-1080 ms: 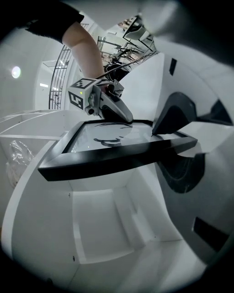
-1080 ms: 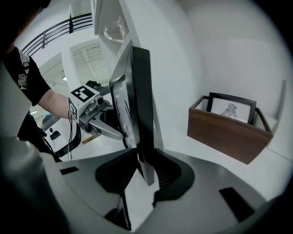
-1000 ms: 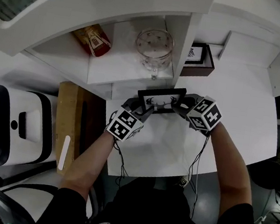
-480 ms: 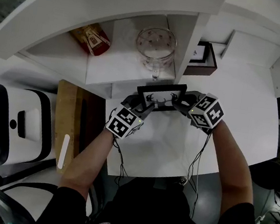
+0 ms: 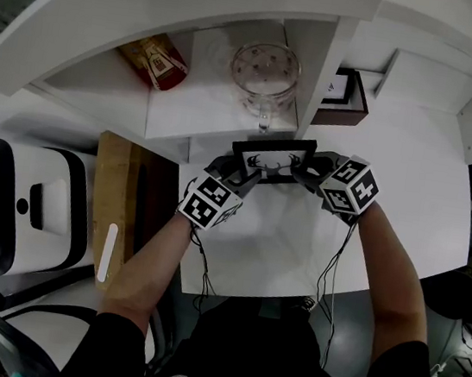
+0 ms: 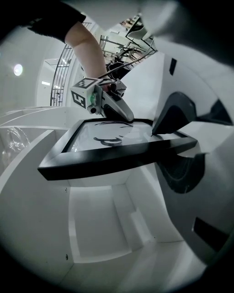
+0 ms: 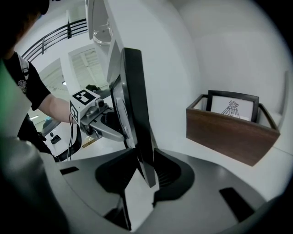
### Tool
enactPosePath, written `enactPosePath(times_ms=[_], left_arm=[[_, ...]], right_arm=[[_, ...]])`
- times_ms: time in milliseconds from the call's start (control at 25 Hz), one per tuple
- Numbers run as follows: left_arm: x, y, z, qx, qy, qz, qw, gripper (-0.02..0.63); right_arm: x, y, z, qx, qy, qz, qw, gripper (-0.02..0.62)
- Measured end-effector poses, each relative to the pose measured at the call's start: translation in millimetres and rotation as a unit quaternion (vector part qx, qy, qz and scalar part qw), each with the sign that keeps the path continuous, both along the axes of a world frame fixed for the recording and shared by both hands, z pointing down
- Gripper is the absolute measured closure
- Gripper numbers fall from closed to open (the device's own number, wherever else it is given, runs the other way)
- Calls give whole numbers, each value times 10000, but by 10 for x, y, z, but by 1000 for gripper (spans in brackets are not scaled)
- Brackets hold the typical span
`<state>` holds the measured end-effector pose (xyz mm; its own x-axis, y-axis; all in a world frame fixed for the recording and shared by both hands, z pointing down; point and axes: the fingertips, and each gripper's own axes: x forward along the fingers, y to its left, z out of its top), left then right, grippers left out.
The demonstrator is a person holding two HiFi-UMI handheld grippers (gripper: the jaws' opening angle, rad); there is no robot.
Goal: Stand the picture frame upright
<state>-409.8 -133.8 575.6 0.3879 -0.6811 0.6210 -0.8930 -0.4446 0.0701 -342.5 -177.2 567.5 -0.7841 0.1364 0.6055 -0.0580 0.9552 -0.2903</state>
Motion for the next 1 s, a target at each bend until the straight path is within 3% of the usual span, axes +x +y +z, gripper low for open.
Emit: enactPosePath(times_ms=[400, 920, 1000], left_arm=[[-84, 42, -45, 92, 65, -228, 9997, 462], [-143, 446, -264, 241, -1, -662, 9975, 462], [-124, 530, -332, 291, -12, -738, 9969, 462]], right_arm=[[45, -71, -18, 164, 0, 271, 9995, 442], [548, 110, -144, 267, -92, 561, 9980, 443], [628, 157, -203, 350, -161, 622, 9973, 472]])
